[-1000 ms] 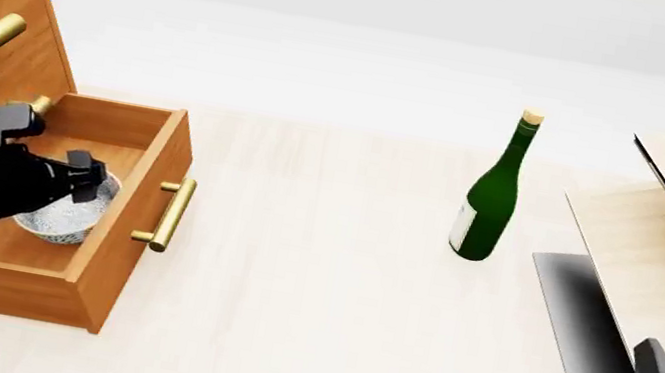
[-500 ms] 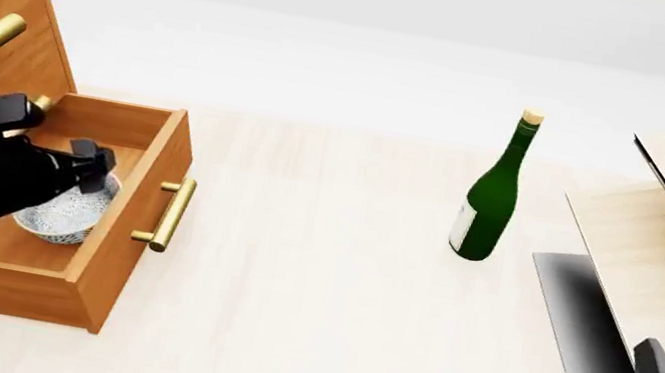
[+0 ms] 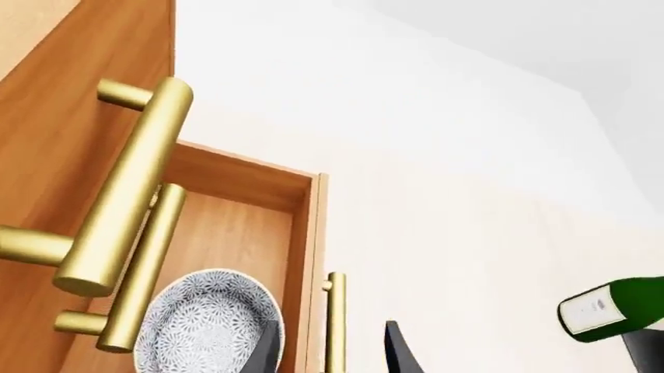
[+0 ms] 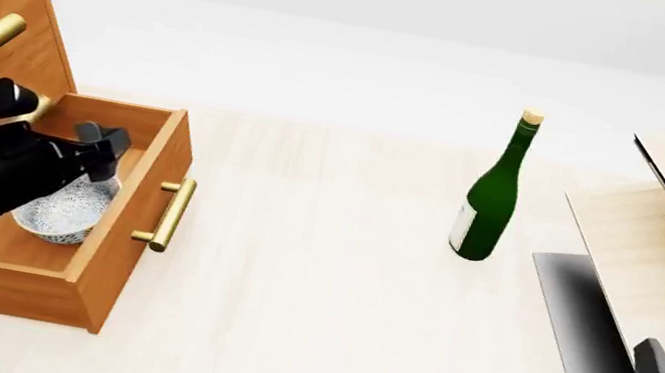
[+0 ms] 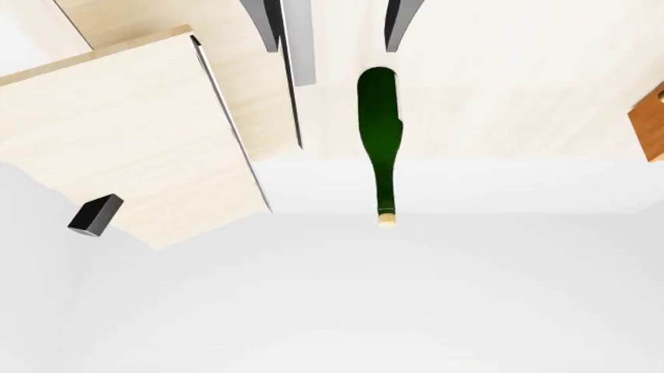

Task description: Put the bowl in the bottom drawer of the cabinet.

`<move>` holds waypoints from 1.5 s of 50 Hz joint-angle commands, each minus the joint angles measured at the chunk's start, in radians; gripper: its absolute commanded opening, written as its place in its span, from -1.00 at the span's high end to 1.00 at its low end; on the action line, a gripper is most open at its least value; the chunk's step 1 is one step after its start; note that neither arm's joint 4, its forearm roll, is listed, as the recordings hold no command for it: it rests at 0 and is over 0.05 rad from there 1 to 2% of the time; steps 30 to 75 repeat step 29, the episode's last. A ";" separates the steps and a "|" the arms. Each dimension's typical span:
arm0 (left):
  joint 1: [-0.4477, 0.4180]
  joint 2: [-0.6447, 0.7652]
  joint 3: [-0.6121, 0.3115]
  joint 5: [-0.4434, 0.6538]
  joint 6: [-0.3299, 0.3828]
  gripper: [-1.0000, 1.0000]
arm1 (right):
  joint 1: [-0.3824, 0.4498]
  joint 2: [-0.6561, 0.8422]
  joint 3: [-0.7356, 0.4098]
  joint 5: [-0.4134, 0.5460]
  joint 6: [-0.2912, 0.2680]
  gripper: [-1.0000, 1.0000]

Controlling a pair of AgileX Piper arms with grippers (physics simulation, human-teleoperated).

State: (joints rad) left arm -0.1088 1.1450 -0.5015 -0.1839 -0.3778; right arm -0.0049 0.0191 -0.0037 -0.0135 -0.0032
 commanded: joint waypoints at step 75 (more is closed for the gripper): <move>-0.180 -0.306 -0.008 0.022 0.099 -1.00 | 0.000 0.000 0.000 0.000 0.000 -1.00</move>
